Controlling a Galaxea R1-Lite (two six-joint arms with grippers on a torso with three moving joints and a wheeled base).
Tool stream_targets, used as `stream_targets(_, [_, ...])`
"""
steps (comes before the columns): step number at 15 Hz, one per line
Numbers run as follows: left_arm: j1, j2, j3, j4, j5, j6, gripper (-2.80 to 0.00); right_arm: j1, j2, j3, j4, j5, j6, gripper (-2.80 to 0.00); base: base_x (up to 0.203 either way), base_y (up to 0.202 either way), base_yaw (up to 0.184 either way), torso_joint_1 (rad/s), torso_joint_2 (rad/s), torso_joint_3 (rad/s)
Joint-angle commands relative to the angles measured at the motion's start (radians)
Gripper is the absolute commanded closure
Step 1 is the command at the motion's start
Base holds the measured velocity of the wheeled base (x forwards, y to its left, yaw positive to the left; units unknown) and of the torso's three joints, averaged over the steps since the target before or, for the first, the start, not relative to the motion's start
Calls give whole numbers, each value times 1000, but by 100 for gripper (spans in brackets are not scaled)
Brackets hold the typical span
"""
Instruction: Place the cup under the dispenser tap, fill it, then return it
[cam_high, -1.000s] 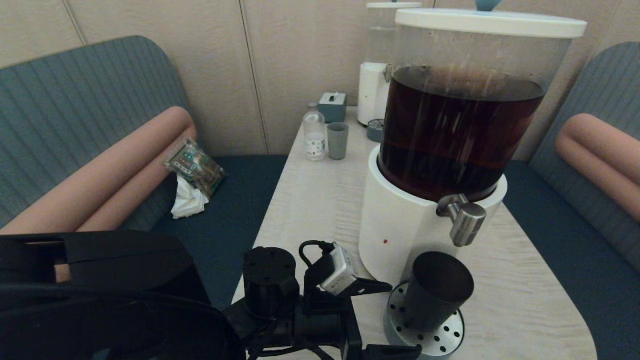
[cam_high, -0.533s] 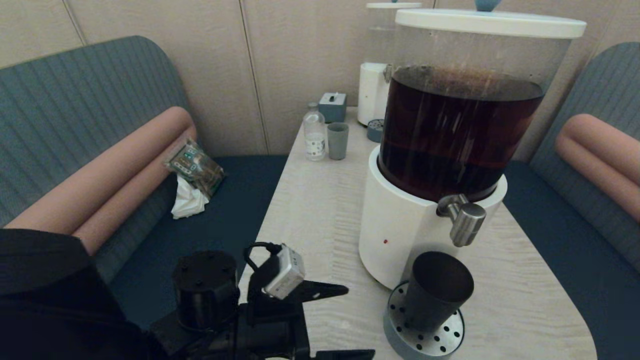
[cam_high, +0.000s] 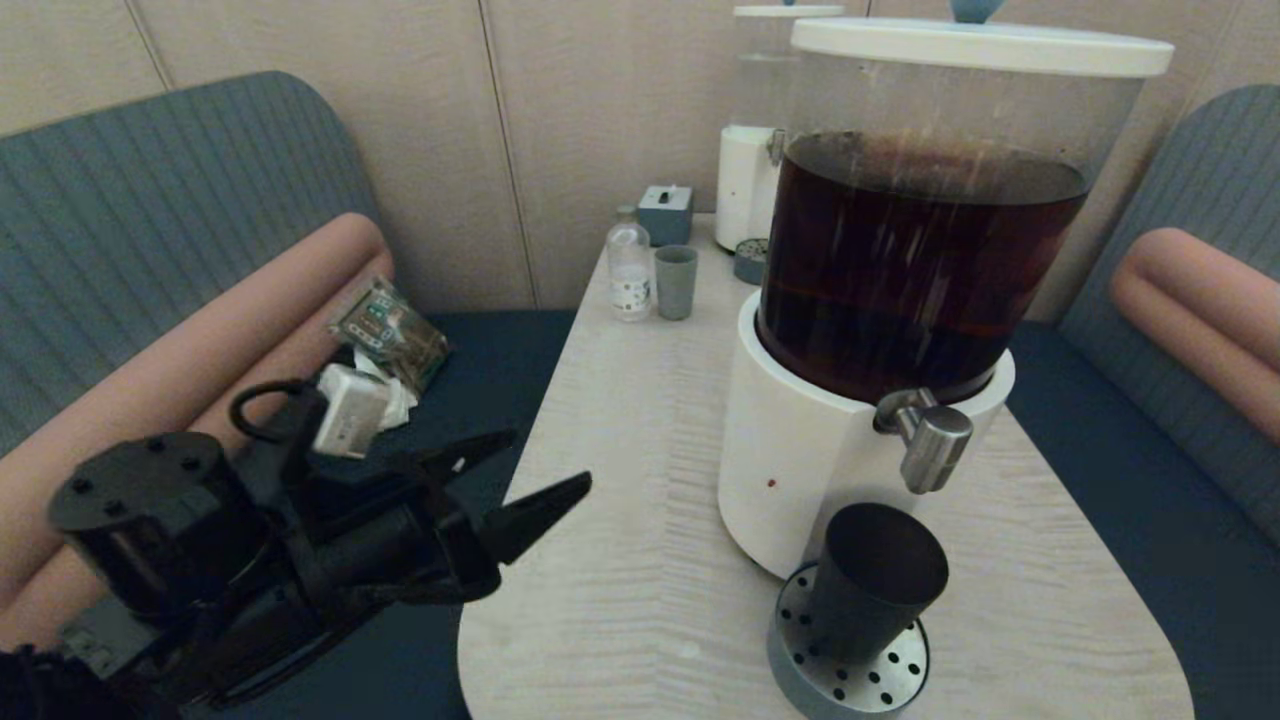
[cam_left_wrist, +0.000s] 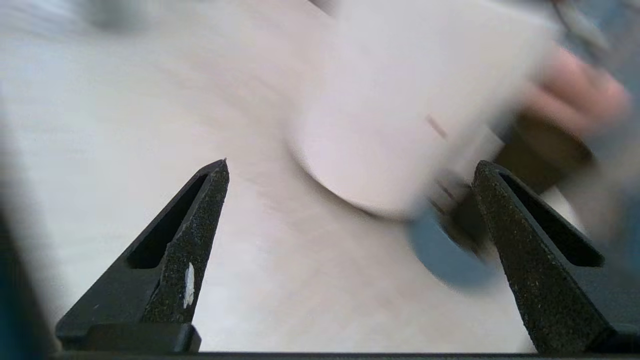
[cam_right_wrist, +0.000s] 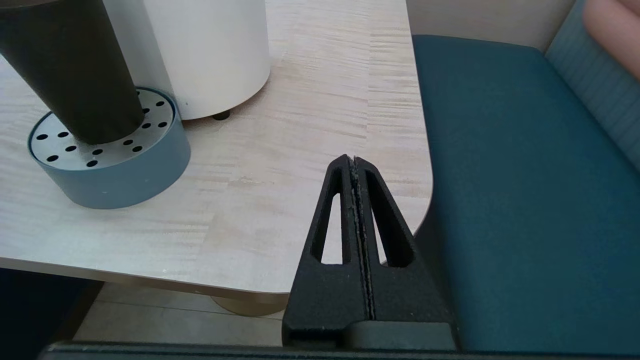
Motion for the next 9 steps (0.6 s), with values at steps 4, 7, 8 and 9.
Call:
stream_targets(4, [59,-164,42,41,146,5,-280,0,-3,6,0,0,0,0,0,0,0,0,0,0])
stream_targets(7, [65,-212,83,40,156,-1,0,0,-3,6,0,0,0,0,0,0,0,0,0,0])
stream_targets(8, [76,-228,88,41,156,-2,0,0,-3,6,0,0,0,0,0,0,0,0,0,0])
stream_targets(9, [88,-249,89,42,155,-5,0,0,-2,6,0,0,0,0,0,0,0,0,0,0])
